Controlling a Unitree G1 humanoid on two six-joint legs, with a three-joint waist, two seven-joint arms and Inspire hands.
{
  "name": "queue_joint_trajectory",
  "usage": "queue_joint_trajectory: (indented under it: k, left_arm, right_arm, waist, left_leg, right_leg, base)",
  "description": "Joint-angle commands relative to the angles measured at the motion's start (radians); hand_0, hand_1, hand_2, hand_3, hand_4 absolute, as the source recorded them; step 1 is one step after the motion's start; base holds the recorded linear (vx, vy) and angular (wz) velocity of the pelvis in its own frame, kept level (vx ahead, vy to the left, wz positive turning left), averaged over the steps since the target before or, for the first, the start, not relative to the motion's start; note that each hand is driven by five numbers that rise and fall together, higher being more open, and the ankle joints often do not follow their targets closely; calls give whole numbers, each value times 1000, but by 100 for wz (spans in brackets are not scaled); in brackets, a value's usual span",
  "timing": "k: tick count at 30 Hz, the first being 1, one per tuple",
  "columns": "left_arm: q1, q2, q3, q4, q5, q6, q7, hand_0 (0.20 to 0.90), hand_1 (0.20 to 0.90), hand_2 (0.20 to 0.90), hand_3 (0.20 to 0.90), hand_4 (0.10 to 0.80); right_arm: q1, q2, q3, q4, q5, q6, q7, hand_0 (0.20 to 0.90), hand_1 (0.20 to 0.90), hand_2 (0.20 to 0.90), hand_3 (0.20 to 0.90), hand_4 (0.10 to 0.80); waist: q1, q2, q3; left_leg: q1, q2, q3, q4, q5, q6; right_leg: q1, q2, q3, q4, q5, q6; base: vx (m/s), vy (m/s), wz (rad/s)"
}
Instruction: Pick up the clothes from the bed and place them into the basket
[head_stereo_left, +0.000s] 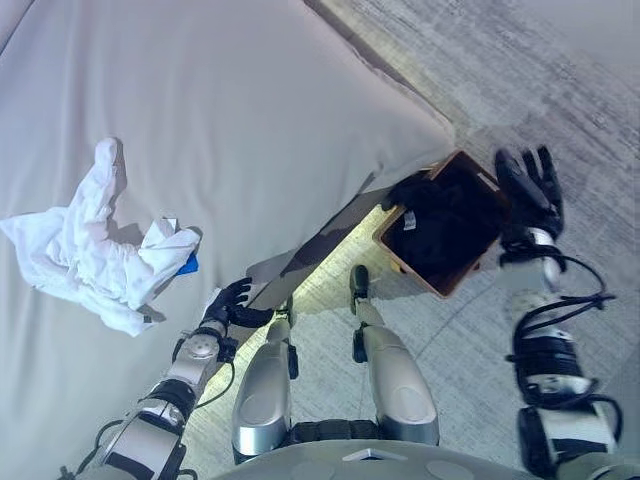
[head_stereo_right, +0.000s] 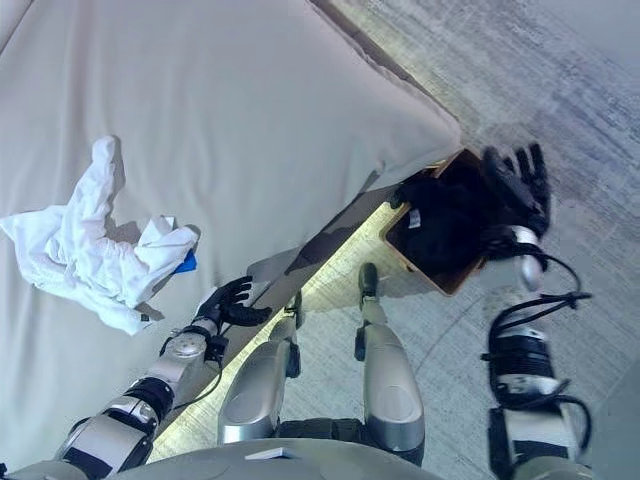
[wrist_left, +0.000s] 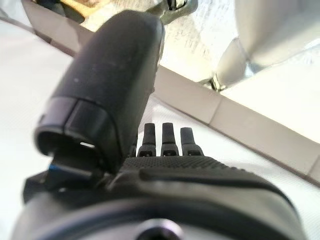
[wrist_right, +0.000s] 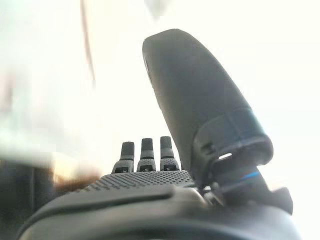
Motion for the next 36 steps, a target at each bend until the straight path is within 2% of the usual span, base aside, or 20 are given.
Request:
queue_joint_trajectory:
  k: [1, 3, 5, 7, 9, 12, 14, 17, 21, 23, 26, 29, 33, 34, 36]
  left_arm:
    - [100, 24, -8, 22, 9, -15, 15, 900, 900, 900, 900, 800]
    - [113, 21, -2, 20, 19, -8, 13, 900, 900, 900, 900, 800]
    - [127, 22, 10, 23, 40, 8, 11, 900, 900, 900, 900, 800]
    - [143, 29, 22, 36, 50, 16, 7, 900, 900, 900, 900, 800]
    - [154, 37, 30, 51, 58, 14, 3, 900, 900, 900, 900, 800]
    - [159, 66, 39, 79, 48, 15, -8, 900, 900, 900, 900, 800]
    - [152, 85, 43, 94, 64, 17, -18, 900, 900, 900, 900, 800]
    - [146, 114, 43, 92, 69, 20, -34, 900, 900, 900, 900, 800]
    - [139, 137, 46, 91, 50, 5, -47, 900, 900, 900, 900, 800]
    - [129, 149, 56, 83, 42, -1, -61, 900, 900, 900, 900, 800]
    - [116, 154, 60, 86, 47, -7, -74, 900, 900, 900, 900, 800]
    - [107, 146, 62, 87, 43, -14, -79, 900, 900, 900, 900, 800]
    - [100, 131, 58, 90, 30, -38, -92, 900, 900, 900, 900, 800]
    - [100, 126, 59, 90, 31, -42, -98, 900, 900, 900, 900, 800]
    - [98, 118, 52, 86, 22, -57, -106, 900, 900, 900, 900, 800]
  right_arm:
    - [-51, -32, 13, -73, -183, -124, 146, 900, 900, 900, 900, 800]
    - [-65, -25, 56, -95, -256, -134, 174, 900, 900, 900, 900, 800]
    - [-87, -27, 120, -92, -492, -172, 126, 900, 900, 900, 900, 800]
    - [-122, -61, 195, -84, -747, -168, 48, 900, 900, 900, 900, 800]
    - [-155, -95, 252, -65, -913, -150, -8, 900, 900, 900, 900, 800]
    - [-262, -167, 395, -9, -1279, -93, -102, 900, 900, 900, 900, 800]
    - [-351, -206, 502, 29, -1389, -31, -89, 900, 900, 900, 900, 800]
    - [-437, -201, 597, 76, -1363, 4, -18, 900, 900, 900, 900, 800]
    - [-528, -148, 689, 214, -1315, 6, 10, 900, 900, 900, 900, 800]
    - [-603, -99, 726, 334, -1231, 14, 62, 900, 900, 900, 900, 800]
    - [-657, -28, 721, 478, -1062, 39, 154, 900, 900, 900, 900, 800]
    - [-686, 27, 721, 599, -1071, 33, 166, 900, 900, 900, 900, 800]
    - [-726, 90, 706, 724, -1041, 84, 161, 900, 900, 900, 900, 800]
    - [-731, 102, 705, 746, -1038, 95, 155, 900, 900, 900, 900, 800]
    - [-748, 122, 688, 790, -1024, 134, 145, 900, 900, 900, 900, 800]
  waist:
    - [64, -71, -172]
    - [84, -75, -182]
    - [118, -85, -199]
    - [147, -92, -215]
    - [171, -99, -226]
    - [228, -116, -236]
    - [268, -129, -240]
    - [319, -144, -236]
    - [387, -156, -220]
    - [445, -161, -199]
    - [500, -157, -174]
    - [543, -150, -151]
    - [592, -141, -123]
    - [600, -143, -120]
    - [619, -136, -104]
  left_leg:
    - [-74, -61, 1, 135, -114, 64]
    - [-66, -64, -9, 132, -114, 68]
    - [-52, -70, -31, 124, -116, 75]
    - [-39, -74, -53, 117, -114, 80]
    - [-34, -79, -71, 111, -112, 84]
    - [-36, -87, -99, 109, -112, 88]
    - [-50, -93, -119, 110, -109, 91]
    - [-67, -99, -150, 111, -105, 92]
    - [-91, -101, -186, 103, -93, 86]
    - [-121, -105, -210, 100, -80, 79]
    - [-146, -100, -231, 96, -66, 70]
    - [-177, -101, -253, 97, -51, 65]
    - [-212, -103, -281, 104, -32, 58]
    - [-205, -95, -285, 99, -54, 52]
    - [-221, -97, -296, 109, -50, 50]
  right_leg:
    - [-16, -50, 1, 99, -65, 42]
    - [1, -58, -15, 102, -71, 45]
    - [26, -68, -38, 106, -79, 52]
    - [46, -79, -62, 112, -85, 60]
    - [59, -86, -78, 114, -87, 66]
    - [81, -102, -112, 119, -83, 76]
    - [86, -113, -134, 122, -76, 82]
    - [98, -124, -163, 130, -71, 86]
    - [115, -133, -203, 128, -73, 89]
    - [124, -142, -246, 125, -74, 88]
    - [124, -151, -289, 134, -84, 83]
    - [126, -156, -323, 141, -100, 76]
    - [125, -165, -360, 153, -115, 72]
    - [131, -161, -356, 160, -140, 76]
    - [125, -166, -368, 177, -150, 73]
  base:
    - [86, 160, 31]
    - [86, 119, 24]
    - [121, 108, 29]
    - [136, 121, 40]
    - [112, 80, 29]
    - [87, 57, 41]
    - [50, 48, 41]
    - [33, 56, 39]
    - [17, 18, 40]
    - [-18, -4, 52]
    - [-7, 2, 47]
    - [-4, 1, 42]
    - [6, -11, 47]
    - [51, -36, 33]
    - [10, 10, 23]
